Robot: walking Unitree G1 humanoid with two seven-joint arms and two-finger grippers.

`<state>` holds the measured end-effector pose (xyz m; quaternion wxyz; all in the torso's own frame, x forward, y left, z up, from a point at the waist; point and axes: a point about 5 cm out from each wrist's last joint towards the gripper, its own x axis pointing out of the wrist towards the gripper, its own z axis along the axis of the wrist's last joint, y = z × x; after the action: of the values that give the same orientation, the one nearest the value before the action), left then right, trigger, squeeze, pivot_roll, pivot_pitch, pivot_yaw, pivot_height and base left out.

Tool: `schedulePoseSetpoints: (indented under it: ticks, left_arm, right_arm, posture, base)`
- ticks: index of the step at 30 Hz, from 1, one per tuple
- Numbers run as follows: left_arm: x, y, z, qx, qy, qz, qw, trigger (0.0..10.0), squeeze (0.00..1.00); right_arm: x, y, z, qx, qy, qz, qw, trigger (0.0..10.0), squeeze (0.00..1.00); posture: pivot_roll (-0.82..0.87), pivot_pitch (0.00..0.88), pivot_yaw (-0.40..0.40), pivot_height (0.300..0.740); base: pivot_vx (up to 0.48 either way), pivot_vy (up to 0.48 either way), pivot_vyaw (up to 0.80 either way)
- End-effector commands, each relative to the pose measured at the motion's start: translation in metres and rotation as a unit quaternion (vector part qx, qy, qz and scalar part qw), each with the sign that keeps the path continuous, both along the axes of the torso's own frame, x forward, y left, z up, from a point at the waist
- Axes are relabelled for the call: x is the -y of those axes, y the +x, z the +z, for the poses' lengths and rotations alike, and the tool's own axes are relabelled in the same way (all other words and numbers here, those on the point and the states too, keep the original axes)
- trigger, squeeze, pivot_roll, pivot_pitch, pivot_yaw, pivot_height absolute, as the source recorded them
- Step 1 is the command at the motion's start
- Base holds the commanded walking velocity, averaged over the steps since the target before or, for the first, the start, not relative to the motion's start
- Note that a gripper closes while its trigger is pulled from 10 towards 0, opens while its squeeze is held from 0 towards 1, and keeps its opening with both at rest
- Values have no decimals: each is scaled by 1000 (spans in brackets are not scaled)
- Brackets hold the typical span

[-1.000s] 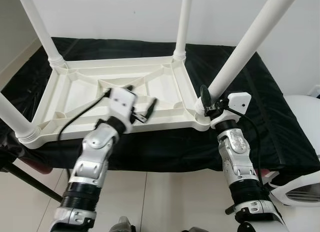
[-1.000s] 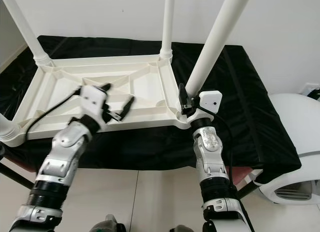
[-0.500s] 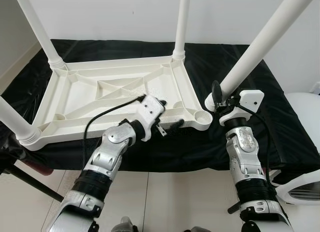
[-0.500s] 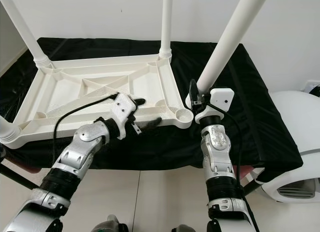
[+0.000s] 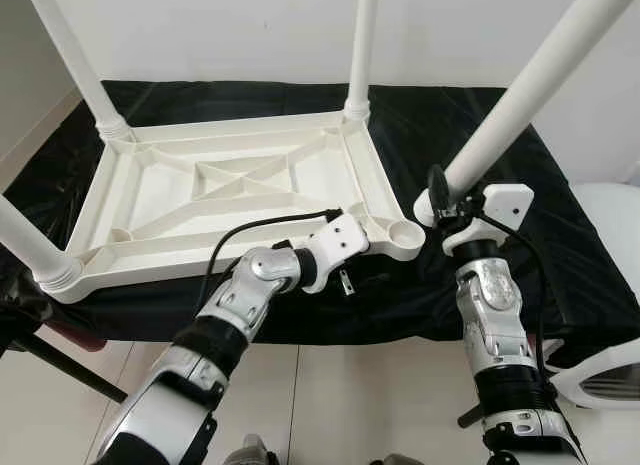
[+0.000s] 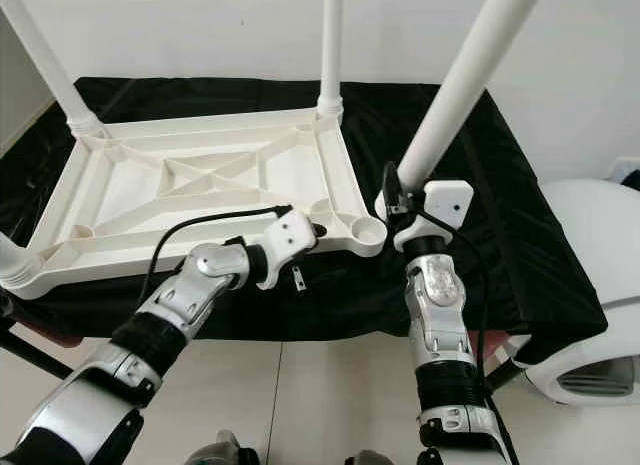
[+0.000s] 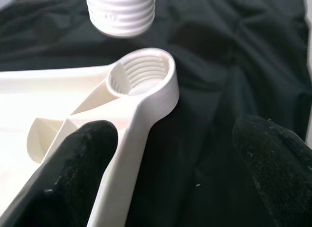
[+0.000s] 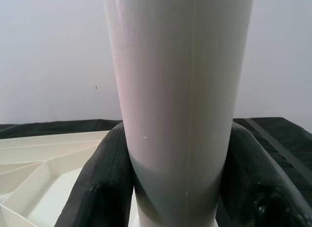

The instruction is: Building children table

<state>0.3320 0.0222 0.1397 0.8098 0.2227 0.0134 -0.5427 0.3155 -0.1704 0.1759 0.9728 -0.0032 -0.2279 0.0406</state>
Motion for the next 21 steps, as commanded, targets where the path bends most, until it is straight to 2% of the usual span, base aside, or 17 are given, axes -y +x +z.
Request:
schedulePoseSetpoints:
  ticks: [1, 5, 12, 19, 20, 21]
  left_arm:
    - [-3, 7, -6, -7, 23, 35, 999, 10000, 0]
    - [-1, 16, -3, -16, 27, 56, 998, 10000, 0]
    - [-2, 23, -2, -32, 45, 75, 996, 10000, 0]
    - [-6, 30, -8, -81, 73, 96, 989, 9843, 0]
    - [-7, 29, -10, -92, 80, 93, 988, 4941, 0]
    - [-7, 29, -10, -92, 80, 93, 988, 4941, 0]
  right_arm:
    - [-3, -2, 1, 3, -3, 4, 1000, 10000, 0]
    - [-5, -4, 1, 2, -2, 7, 1000, 10000, 0]
    - [-6, -4, 1, 1, -2, 9, 1000, 10000, 0]
    - [-7, -5, 2, 3, -2, 10, 1000, 10000, 0]
    - [-7, -5, 2, 3, -2, 10, 1000, 10000, 0]
    - [-7, -5, 2, 3, -2, 10, 1000, 10000, 0]
  posture:
    - [-44, 0, 71, 740]
    - [-48, 0, 73, 740]
    - [-50, 0, 77, 740]
    - [-53, 0, 87, 740]
    - [-54, 0, 89, 740]
    - [-54, 0, 89, 740]
  base:
    - [0, 0, 0]
    - [0, 0, 0]
    - [0, 0, 0]
    - [0, 0, 0]
    - [0, 0, 0]
    - [0, 0, 0]
